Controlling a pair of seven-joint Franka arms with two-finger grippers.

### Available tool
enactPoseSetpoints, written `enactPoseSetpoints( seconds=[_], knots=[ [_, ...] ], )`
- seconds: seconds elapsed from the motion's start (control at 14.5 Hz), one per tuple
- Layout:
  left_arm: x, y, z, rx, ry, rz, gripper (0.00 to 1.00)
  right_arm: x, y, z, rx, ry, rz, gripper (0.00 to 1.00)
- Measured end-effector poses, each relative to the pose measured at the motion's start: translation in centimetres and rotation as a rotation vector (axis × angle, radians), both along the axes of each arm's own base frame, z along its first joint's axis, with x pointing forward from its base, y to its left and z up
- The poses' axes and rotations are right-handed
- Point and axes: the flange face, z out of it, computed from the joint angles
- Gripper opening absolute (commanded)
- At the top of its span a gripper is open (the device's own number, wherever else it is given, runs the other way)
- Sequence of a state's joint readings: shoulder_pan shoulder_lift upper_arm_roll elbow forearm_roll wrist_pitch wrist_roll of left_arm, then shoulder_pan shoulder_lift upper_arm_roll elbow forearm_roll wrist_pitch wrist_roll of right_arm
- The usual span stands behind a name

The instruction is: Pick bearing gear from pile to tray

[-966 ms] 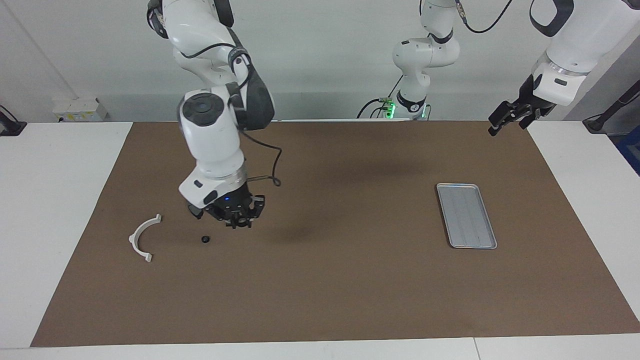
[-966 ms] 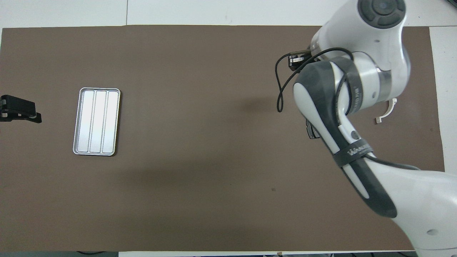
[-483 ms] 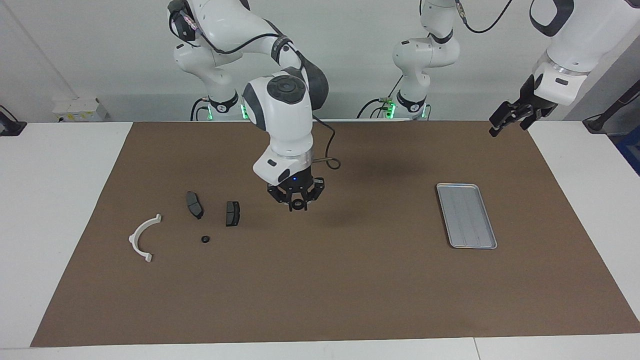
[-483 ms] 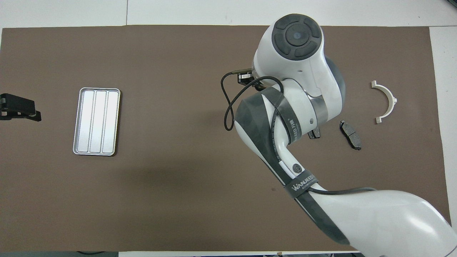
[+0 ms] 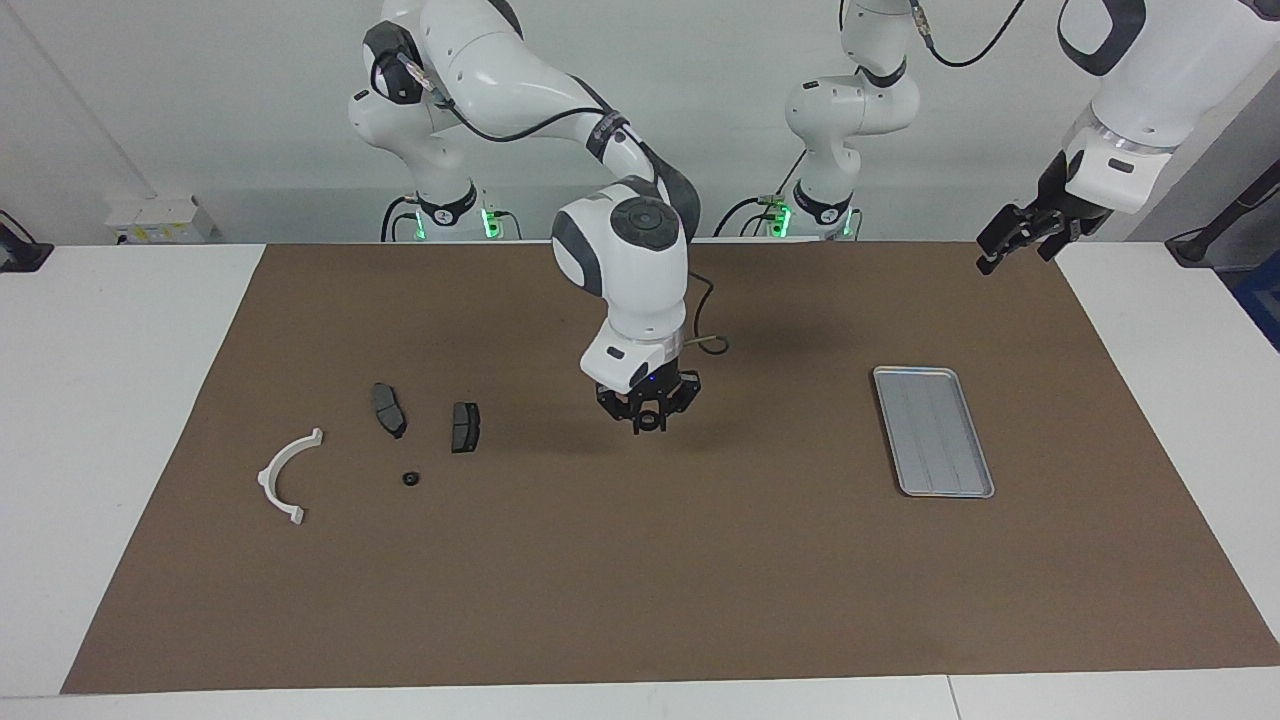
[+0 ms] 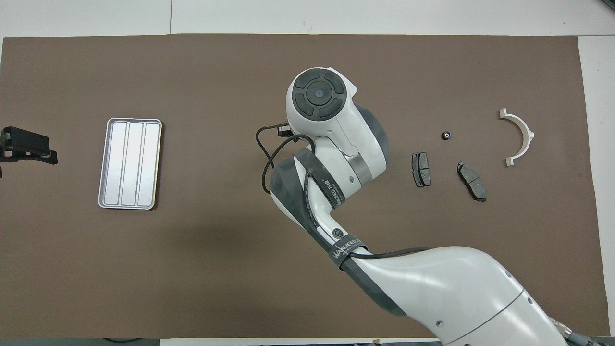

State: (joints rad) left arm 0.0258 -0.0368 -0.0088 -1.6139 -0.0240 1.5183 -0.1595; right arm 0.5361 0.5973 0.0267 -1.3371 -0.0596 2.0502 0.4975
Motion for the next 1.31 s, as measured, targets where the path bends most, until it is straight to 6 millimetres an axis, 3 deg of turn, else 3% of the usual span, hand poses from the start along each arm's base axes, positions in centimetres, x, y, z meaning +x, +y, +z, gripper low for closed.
enactPoseSetpoints(
  seconds=[0.21,0.48,0.69,1.1,1.17,1.24,1.31],
  knots=[
    [-0.1,0.0,-0.3,0.000,0.006,-0.001,1.00,-0.3,1.0,-2.6,0.007,0.010,-0.039,0.16],
    [-0.3,-0.3,-0.6,0.000,0.015,-0.006,1.00,-2.7,5.2,-3.7,0.020,0.008,-0.026,0.20],
    [-0.4,-0.3,-0.6,0.000,0.010,-0.002,1.00,-3.6,6.7,-4.7,0.028,0.000,-0.001,0.21],
    [-0.2,-0.1,-0.5,0.002,-0.014,0.034,1.00,-4.2,5.4,-10.3,0.031,-0.005,-0.004,0.21],
    [-0.2,-0.1,-0.6,0.002,-0.013,0.035,1.00,-4.3,5.3,-10.3,0.033,-0.008,-0.004,0.22],
    [-0.2,0.0,-0.6,0.002,-0.013,0.036,1.00,-4.3,5.3,-10.3,0.034,-0.009,-0.004,0.27],
    [-0.2,0.0,-0.6,0.002,-0.013,0.037,1.00,-4.3,5.3,-10.3,0.034,-0.009,-0.004,0.51]
  ],
)
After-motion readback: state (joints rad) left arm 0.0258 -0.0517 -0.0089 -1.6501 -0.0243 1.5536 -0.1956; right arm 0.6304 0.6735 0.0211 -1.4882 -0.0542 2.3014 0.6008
